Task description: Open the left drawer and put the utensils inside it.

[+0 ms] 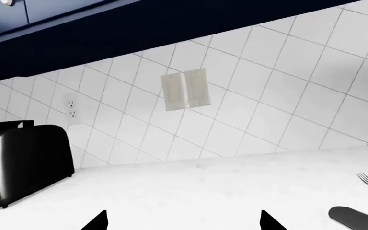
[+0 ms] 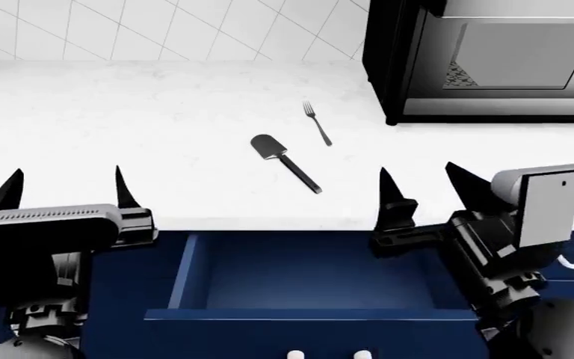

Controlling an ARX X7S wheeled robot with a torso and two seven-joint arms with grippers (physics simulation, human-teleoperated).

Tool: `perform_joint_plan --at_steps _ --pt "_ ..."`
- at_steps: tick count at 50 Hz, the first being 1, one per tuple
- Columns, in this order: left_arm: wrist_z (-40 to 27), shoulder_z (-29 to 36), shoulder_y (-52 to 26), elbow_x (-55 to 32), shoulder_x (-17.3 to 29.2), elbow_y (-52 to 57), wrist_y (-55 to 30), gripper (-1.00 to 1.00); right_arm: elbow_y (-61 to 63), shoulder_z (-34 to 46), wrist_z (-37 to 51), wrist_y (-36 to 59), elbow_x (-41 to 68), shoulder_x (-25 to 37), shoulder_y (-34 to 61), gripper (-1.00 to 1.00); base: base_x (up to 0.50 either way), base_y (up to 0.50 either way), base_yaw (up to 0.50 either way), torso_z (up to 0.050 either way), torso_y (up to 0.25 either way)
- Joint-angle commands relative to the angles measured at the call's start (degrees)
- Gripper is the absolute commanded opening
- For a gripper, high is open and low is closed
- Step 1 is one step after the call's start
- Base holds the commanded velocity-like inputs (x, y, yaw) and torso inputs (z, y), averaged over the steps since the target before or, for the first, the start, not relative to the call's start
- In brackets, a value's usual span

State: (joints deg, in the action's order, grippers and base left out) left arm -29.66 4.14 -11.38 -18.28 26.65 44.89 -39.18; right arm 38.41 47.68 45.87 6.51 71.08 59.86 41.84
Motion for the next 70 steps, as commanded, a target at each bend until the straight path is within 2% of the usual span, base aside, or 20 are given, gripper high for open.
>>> perform_joint_plan --at_steps 1,70 --pt "-0.31 0.11 -1.47 0.02 0.22 -0.87 -0.99 1.00 -2.52 1.82 0.08 7.13 1.12 -3.88 5.46 1.00 0.11 0.00 0.00 0.000 0.000" --pt "-1.54 0.46 -2.41 -1.00 1.38 1.04 -3.49 1.00 -2.46 1.49 -0.33 8.21 2.36 -6.09 6.95 1.00 0.11 0.00 0.00 0.000 0.000"
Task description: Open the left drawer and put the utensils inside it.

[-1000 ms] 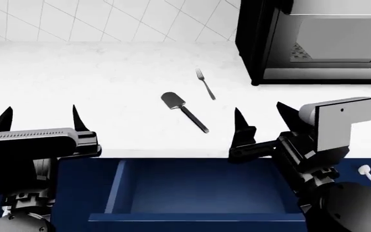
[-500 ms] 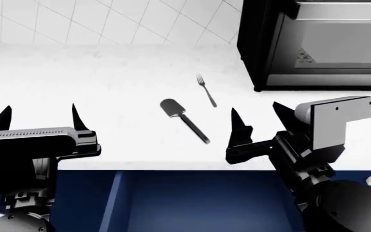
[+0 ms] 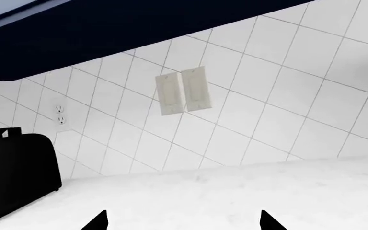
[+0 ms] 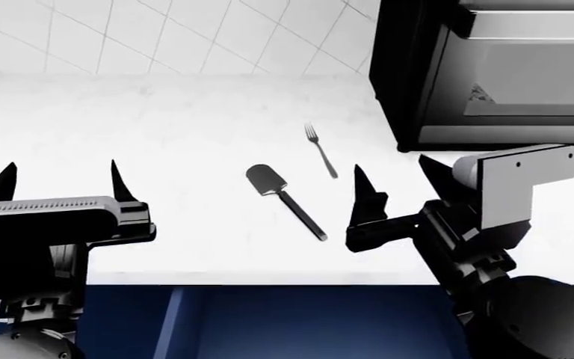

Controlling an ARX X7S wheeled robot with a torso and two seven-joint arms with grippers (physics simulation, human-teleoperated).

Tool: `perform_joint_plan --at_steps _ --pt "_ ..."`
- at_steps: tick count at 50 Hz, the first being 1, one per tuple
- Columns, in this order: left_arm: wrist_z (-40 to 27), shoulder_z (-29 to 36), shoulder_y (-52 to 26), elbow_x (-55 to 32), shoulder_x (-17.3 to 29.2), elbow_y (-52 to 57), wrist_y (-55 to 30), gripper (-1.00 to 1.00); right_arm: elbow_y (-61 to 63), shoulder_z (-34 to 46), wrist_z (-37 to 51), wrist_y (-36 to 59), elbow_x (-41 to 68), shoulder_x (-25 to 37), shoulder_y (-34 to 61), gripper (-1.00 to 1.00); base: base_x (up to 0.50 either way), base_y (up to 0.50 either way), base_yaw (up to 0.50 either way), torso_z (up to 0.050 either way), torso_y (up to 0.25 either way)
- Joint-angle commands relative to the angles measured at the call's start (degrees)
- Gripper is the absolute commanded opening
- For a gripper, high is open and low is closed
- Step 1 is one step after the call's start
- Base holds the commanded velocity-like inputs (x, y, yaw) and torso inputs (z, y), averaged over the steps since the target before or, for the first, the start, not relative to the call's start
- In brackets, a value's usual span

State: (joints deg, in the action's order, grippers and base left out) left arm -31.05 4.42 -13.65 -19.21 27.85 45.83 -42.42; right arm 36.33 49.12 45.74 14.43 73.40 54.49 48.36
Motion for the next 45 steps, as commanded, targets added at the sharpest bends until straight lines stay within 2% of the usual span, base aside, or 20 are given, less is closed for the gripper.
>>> perform_joint_plan --at_steps 1,45 --pt "-0.14 0.21 -0.16 -0.05 0.19 0.07 -0.23 1.00 -0.44 0.05 -0.23 0.37 0.07 -0.77 0.50 1.00 0.11 0.00 0.00 0.000 0.000" --pt "-0.96 0.85 -0.35 -0.08 0.79 0.64 -0.84 1.00 -0.76 0.29 -0.07 2.10 0.51 -2.03 1.86 1.00 0.11 0.00 0.00 0.000 0.000"
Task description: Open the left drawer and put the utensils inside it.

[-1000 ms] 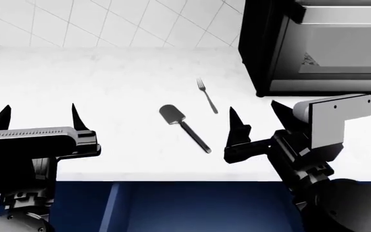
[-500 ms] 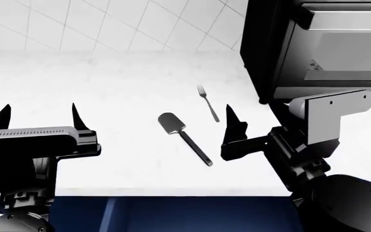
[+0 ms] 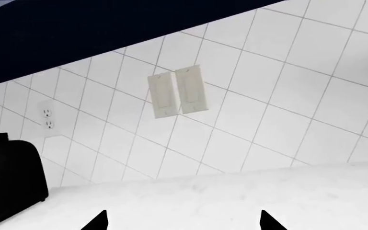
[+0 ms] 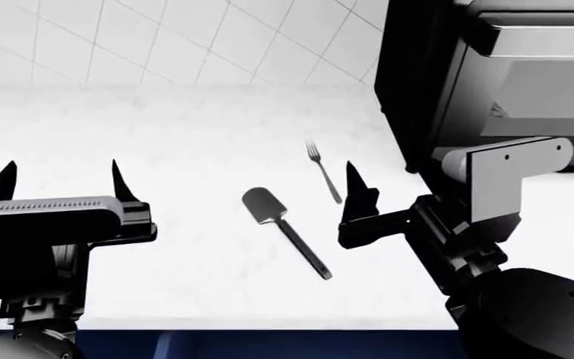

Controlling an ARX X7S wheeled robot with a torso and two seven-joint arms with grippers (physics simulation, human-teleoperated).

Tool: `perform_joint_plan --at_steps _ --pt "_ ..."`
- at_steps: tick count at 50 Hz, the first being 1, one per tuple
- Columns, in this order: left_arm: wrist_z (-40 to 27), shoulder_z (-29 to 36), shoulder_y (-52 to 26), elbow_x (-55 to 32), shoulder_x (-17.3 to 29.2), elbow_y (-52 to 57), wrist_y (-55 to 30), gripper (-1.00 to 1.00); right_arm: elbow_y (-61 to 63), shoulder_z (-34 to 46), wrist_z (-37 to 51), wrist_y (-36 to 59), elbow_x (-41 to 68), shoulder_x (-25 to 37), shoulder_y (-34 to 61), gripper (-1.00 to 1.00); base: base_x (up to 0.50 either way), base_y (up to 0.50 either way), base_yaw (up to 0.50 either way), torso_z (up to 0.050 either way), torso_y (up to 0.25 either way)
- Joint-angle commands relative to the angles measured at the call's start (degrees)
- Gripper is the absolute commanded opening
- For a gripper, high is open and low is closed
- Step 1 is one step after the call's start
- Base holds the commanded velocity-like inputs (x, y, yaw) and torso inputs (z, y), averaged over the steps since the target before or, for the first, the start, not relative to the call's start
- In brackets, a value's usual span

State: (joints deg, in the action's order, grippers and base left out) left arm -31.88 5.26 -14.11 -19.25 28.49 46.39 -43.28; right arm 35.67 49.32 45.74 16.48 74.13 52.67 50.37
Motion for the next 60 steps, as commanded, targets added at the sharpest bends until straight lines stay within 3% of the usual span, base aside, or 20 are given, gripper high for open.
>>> perform_joint_plan --at_steps 1,37,60 --pt "-0.14 -0.07 0.09 -0.12 0.17 0.14 -0.04 1.00 -0.13 0.14 -0.06 0.10 -0.27 -0.27 -0.16 1.00 0.11 0.00 0.00 0.000 0.000" --pt "-0.65 0.09 -0.10 -0.51 0.62 0.59 -0.53 1.00 -3.31 1.03 -1.94 3.08 0.49 -4.16 3.47 1.00 0.10 0.00 0.00 0.000 0.000" --pt "-0.91 0.04 -0.16 -0.76 0.86 0.73 -0.55 1.00 -22.67 2.73 -13.19 6.11 -0.01 -13.38 10.83 1.00 0.00 0.00 0.00 0.000 0.000"
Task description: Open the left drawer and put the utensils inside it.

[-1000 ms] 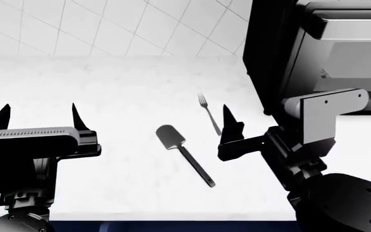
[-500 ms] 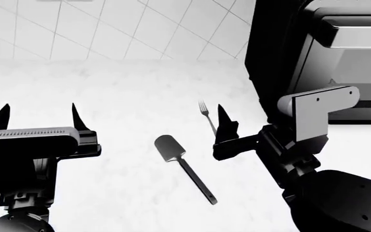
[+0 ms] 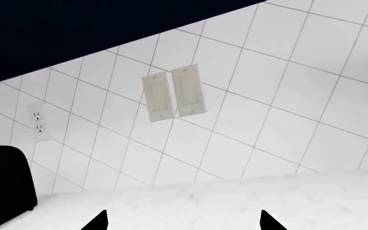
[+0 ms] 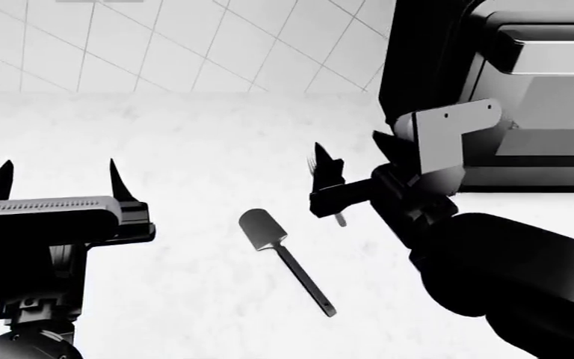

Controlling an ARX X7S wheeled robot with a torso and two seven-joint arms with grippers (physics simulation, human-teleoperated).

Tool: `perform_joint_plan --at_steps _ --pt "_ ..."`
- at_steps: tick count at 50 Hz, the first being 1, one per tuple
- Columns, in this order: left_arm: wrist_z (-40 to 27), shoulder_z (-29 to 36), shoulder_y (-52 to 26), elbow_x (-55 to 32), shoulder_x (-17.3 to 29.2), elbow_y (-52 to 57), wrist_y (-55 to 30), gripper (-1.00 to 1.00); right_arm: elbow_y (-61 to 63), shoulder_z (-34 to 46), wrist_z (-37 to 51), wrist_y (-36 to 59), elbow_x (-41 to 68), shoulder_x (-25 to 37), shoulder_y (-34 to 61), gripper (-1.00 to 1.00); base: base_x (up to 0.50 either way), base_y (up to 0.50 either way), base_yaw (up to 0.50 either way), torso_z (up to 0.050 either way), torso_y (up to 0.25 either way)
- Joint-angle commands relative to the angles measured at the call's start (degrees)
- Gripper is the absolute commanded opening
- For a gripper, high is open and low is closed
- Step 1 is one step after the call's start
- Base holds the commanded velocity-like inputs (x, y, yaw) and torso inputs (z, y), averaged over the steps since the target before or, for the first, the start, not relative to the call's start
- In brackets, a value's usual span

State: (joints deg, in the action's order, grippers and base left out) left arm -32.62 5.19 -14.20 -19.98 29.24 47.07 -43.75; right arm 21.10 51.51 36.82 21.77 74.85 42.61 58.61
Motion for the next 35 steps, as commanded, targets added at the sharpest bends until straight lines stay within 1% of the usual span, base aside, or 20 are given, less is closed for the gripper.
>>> perform_joint_plan --at_steps 1,10,13,21,29,35 --pt "-0.20 0.18 -0.13 -0.05 0.09 0.11 -0.17 1.00 -8.47 0.56 -4.45 0.98 -0.66 -3.42 2.77 1.00 0.00 0.00 0.00 0.000 0.000" --pt "-0.37 0.68 -0.38 -0.02 0.07 0.21 -0.37 1.00 -12.81 2.76 -6.99 6.78 0.63 -5.09 7.19 1.00 0.00 0.00 0.00 0.000 0.000" --pt "-0.40 0.65 -0.40 -0.08 0.08 0.24 -0.34 1.00 -14.61 4.35 -9.52 10.58 2.06 -5.94 9.46 1.00 0.00 0.00 0.00 0.000 0.000" --pt "-0.53 0.89 -0.66 -0.15 0.10 0.34 -0.59 1.00 -18.82 5.37 -11.42 14.23 2.92 -8.13 13.32 1.00 0.00 0.00 0.00 0.000 0.000" --pt "-0.57 1.20 -0.58 -0.08 0.24 0.38 -0.51 1.00 -24.49 6.67 -14.91 15.27 1.66 -10.47 15.07 1.00 0.00 0.00 0.00 0.000 0.000" --pt "-0.82 1.41 -0.56 -0.16 0.37 1.22 -0.99 1.00 -28.96 7.18 -17.44 14.36 0.11 -11.98 15.37 1.00 0.00 0.00 0.00 0.000 0.000"
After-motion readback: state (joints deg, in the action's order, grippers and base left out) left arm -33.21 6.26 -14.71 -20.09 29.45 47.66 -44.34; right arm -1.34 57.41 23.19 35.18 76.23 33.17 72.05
